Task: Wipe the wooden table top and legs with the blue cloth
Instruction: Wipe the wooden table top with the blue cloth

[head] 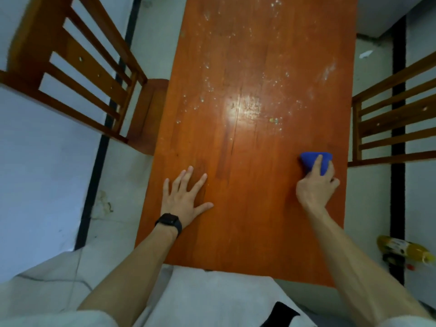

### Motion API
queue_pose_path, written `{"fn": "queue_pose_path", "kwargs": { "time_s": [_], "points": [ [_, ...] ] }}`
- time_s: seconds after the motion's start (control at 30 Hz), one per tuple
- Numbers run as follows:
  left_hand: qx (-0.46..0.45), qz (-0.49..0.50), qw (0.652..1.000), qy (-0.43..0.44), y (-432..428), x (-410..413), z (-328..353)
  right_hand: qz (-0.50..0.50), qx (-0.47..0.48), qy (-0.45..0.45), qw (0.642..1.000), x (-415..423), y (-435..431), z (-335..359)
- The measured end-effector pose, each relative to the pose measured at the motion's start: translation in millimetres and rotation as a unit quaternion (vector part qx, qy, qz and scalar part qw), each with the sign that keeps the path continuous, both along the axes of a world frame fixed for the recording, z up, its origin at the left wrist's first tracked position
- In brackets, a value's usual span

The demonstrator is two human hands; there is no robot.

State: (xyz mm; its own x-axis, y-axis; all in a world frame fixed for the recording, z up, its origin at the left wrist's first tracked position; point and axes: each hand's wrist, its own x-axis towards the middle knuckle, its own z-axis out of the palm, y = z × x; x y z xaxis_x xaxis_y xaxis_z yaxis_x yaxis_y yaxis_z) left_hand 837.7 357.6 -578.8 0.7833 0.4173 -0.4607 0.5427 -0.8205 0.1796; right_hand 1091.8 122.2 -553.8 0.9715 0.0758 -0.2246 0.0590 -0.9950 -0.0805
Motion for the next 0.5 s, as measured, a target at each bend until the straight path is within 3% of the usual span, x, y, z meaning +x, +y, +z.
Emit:
{"fn": "queue_pose_path", "kwargs": {
  "time_s": [0.1, 0.2, 0.27, 0.37, 0.5],
  "points": [
    [-0.004, -0.002, 1.0, 0.004, -4, -2, -1, 0.156, 0.078, -0.044, 0.984, -45, 42, -7],
    [-0.015, 0.005, 1.0, 0.019, -8, -2, -1, 0.356, 0.074, 0.017, 0.931, -86, 93, -11],
    [-0.02, 0.014, 0.999, 0.021, -9, 1, 2, 0.414, 0.058, 0.035, 0.908, -88, 105, -19],
    [-0.021, 0.01, 0.999, 0.04, -7, 4, 8, 0.353, 0.012, 0.011, 0.936, -44, 86, -22],
    [-0.025, 0.002, 0.998, 0.049, -9, 3, 10, 0.123, -0.031, 0.001, 0.992, 22, 24, -7]
  ]
}}
